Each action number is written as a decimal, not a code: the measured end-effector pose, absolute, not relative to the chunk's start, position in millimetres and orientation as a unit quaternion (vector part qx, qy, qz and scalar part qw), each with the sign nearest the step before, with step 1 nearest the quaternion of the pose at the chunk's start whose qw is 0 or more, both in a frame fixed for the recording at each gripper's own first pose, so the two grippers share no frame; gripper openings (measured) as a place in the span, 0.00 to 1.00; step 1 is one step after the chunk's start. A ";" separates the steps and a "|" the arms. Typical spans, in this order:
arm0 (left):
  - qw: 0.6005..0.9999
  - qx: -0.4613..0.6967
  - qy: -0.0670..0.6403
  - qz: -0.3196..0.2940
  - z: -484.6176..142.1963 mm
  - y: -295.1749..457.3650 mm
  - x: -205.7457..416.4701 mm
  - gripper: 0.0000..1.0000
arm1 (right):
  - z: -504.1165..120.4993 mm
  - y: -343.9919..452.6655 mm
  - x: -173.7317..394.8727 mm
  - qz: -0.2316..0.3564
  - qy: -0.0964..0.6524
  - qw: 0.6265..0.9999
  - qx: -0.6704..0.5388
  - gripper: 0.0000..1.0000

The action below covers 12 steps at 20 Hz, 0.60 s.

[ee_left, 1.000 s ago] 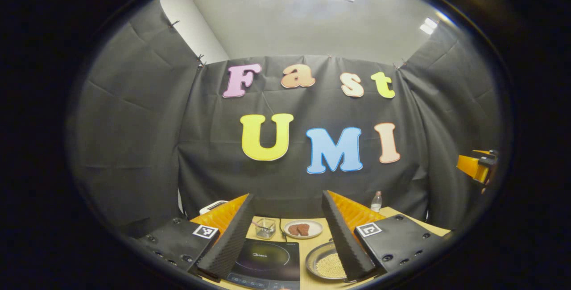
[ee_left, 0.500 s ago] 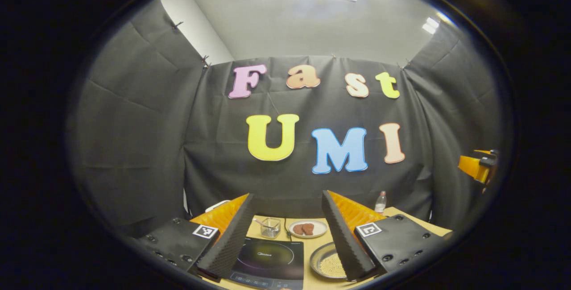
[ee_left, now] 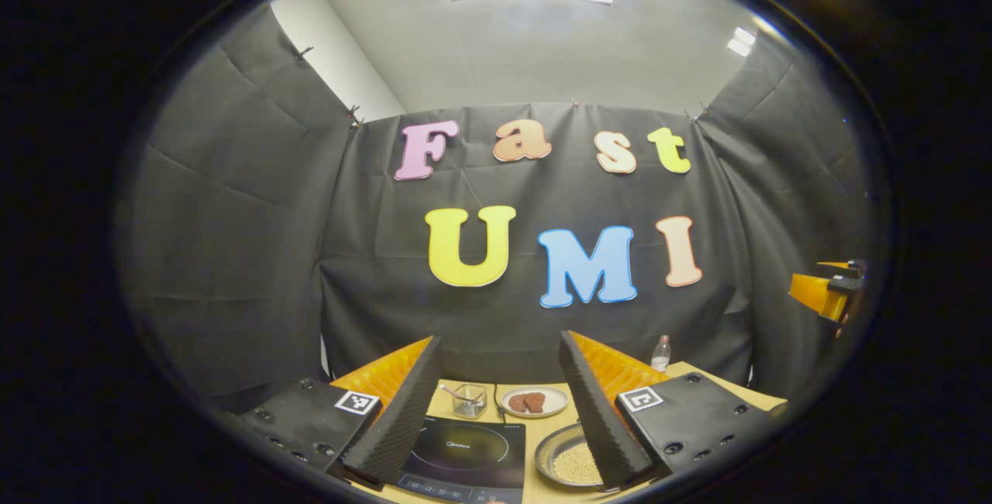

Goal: First push the handle of the pot to place it horizontally, then grasp the pot with both hands and set it on the induction cooktop.

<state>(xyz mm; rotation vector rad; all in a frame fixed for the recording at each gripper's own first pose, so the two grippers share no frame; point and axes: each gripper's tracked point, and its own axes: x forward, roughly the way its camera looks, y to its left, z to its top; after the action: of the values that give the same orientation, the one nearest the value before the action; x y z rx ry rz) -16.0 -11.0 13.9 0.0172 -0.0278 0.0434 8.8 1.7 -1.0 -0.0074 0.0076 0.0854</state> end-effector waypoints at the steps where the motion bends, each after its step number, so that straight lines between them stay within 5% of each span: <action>1: 1.000 0.007 -0.016 0.021 15.4 -13.8 -16.2 0.98 | -1.3 0.3 10.2 0.043 0.004 0.999 -0.004 0.95; 6: 1.000 0.004 -0.014 0.022 13.4 -19.9 -18.2 0.96 | -7.3 -4.3 14.1 0.045 0.013 0.999 -0.010 0.86; 8: 1.000 0.005 -0.012 0.026 12.2 -20.4 -18.7 0.99 | -7.5 -5.4 14.7 0.047 0.014 0.999 -0.008 0.53; 12: 0.999 0.005 -0.011 0.033 11.9 -21.0 -19.6 0.99 | -12.5 -11.4 28.0 0.038 0.020 0.999 -0.011 0.51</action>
<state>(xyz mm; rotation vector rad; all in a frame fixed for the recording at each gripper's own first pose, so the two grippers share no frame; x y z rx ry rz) -19.6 -21.0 11.9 0.0096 -0.0218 0.0669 28.0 -11.4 -12.5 -0.0212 0.0397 0.0755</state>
